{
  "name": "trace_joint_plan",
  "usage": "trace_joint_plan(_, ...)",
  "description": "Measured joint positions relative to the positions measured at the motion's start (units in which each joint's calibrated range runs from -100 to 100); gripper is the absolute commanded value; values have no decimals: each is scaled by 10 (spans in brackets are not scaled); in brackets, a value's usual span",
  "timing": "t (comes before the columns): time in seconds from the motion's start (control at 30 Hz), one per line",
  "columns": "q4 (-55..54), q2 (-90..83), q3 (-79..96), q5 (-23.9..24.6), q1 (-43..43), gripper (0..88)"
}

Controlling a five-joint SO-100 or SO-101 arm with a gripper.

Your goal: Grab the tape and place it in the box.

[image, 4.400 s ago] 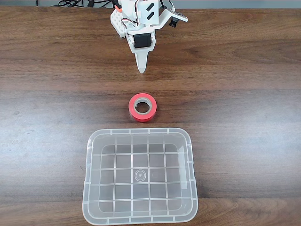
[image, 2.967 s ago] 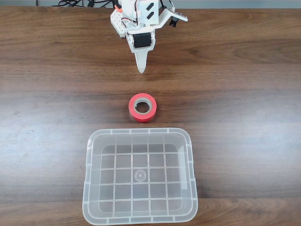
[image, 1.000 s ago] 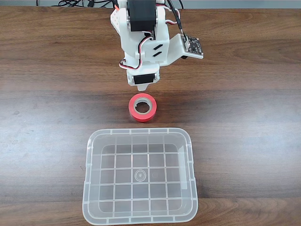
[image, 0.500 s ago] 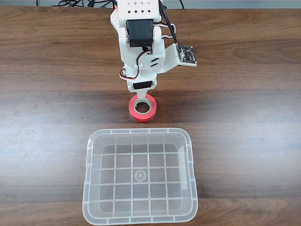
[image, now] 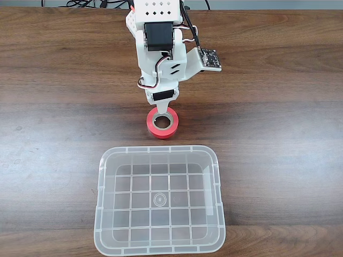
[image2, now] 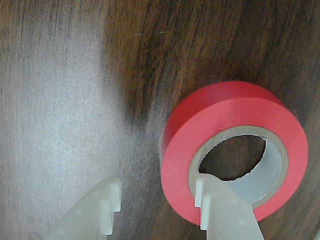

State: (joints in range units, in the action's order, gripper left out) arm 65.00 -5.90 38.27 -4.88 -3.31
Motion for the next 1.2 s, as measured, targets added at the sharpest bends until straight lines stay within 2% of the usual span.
trace_joint_plan(0.47, -84, 0, 61, -27, 0, 143)
trace_joint_plan(0.63, -115, 0, 83, -29, 0, 33)
trace_joint_plan(0.73, -121, 0, 84, -29, 0, 31)
trace_joint_plan(1.07, -116, -3, 84, -29, 0, 32)
trace_joint_plan(1.2, -54, -19, 66, -29, 0, 32)
